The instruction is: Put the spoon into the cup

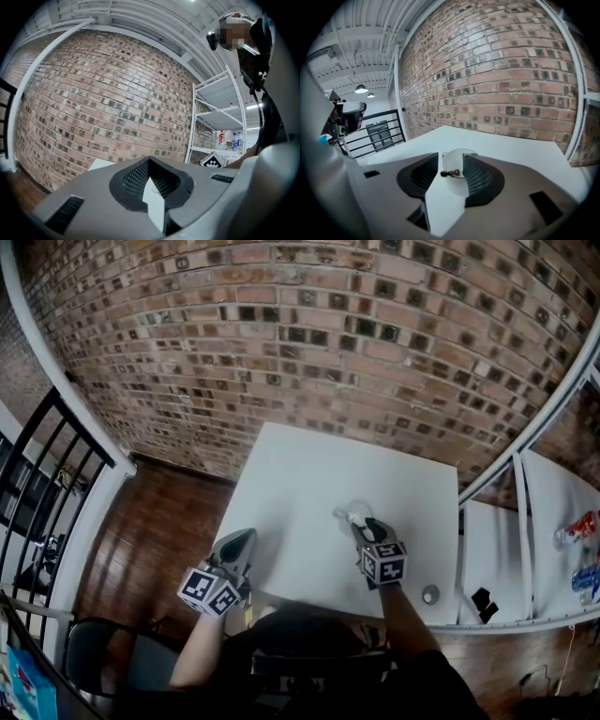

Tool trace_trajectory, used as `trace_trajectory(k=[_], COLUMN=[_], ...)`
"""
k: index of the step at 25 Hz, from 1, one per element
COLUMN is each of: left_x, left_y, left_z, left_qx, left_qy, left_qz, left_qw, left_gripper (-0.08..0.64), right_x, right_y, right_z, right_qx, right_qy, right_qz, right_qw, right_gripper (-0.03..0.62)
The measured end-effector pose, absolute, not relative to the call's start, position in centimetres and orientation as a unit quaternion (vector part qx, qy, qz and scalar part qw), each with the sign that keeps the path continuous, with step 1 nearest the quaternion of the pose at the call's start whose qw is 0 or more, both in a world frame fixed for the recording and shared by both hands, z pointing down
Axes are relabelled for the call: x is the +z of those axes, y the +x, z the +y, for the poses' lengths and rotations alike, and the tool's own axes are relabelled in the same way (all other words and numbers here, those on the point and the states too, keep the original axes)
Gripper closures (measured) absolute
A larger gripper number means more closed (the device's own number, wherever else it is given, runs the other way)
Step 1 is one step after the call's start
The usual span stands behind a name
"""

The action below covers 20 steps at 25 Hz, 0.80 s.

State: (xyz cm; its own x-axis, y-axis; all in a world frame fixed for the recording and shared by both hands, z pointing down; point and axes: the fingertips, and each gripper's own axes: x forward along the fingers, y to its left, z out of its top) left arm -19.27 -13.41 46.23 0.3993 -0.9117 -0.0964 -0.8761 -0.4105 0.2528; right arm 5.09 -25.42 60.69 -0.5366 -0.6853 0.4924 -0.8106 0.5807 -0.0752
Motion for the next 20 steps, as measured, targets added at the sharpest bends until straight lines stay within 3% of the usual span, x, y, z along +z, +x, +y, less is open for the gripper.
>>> trace_trajectory(k=[15,20], left_x=[46.4,46.3], left_y=[-17.5,-15.6], left_z=[-14.4,-15.2], left_qx=[-0.111,-0.109], left_qy=[0.850,0.865], left_qz=[-0.509,-0.482], left_qw=[0.084,0.087], left_gripper=[0.556,0.555], right_x=[56.4,53.4], right_y=[8.1,12.0], right_z=[-23.6,-21.9], right_qx=[0.134,0.128], right_qy=[0.464,0.509], right_qz=[-0.863,-0.847], right_qw=[0.150,0.089], right_gripper=[0.420,0.485])
